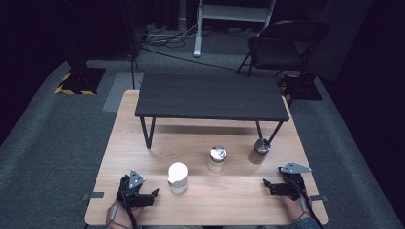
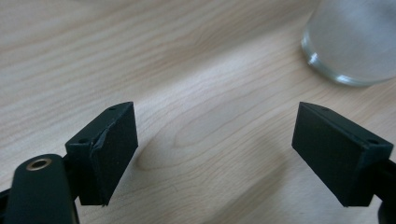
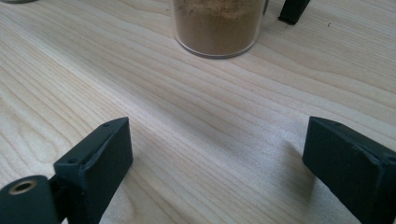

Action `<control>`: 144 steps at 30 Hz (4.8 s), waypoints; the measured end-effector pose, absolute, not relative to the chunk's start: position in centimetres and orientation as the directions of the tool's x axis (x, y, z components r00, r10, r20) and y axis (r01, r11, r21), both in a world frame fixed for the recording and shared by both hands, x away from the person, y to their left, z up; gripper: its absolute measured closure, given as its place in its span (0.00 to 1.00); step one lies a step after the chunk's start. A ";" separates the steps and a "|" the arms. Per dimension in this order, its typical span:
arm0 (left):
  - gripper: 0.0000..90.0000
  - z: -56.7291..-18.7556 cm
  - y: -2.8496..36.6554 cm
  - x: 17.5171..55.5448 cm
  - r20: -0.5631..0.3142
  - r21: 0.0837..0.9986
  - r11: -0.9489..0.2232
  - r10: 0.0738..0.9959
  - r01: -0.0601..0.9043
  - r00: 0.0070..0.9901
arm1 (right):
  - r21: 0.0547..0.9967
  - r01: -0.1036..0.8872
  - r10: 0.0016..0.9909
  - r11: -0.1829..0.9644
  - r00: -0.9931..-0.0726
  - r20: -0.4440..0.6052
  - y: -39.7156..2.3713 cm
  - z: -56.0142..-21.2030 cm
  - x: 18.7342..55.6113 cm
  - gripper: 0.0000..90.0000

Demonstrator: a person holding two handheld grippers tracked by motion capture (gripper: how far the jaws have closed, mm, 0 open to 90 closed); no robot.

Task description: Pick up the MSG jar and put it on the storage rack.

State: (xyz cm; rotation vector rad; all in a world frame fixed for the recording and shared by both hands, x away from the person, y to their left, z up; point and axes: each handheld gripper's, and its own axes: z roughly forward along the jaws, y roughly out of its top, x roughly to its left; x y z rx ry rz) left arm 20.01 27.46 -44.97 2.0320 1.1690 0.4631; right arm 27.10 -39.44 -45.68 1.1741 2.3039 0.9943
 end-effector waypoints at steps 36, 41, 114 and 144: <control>0.09 -45.0 28.5 13.8 -0.093 0.949 -0.084 0.846 0.304 0.525 | 0.730 0.552 0.813 0.403 -0.583 -0.008 -39.4 -45.7 27.0 0.09; 0.10 -45.1 28.3 14.3 -0.129 0.951 -0.051 0.831 0.304 0.541 | 0.730 0.552 0.813 0.403 -0.583 -0.008 -39.4 -45.7 27.0 0.09; 0.33 -44.6 22.5 19.8 -0.062 0.896 -0.236 0.772 0.376 0.633 | 0.729 0.560 0.824 0.394 -0.566 -0.010 -39.0 -45.7 26.8 0.08; 0.33 -33.9 22.6 23.0 -0.023 0.900 -0.261 0.770 0.348 0.637 | 0.729 0.558 0.822 0.395 -0.570 -0.009 -39.1 -45.7 26.9 0.08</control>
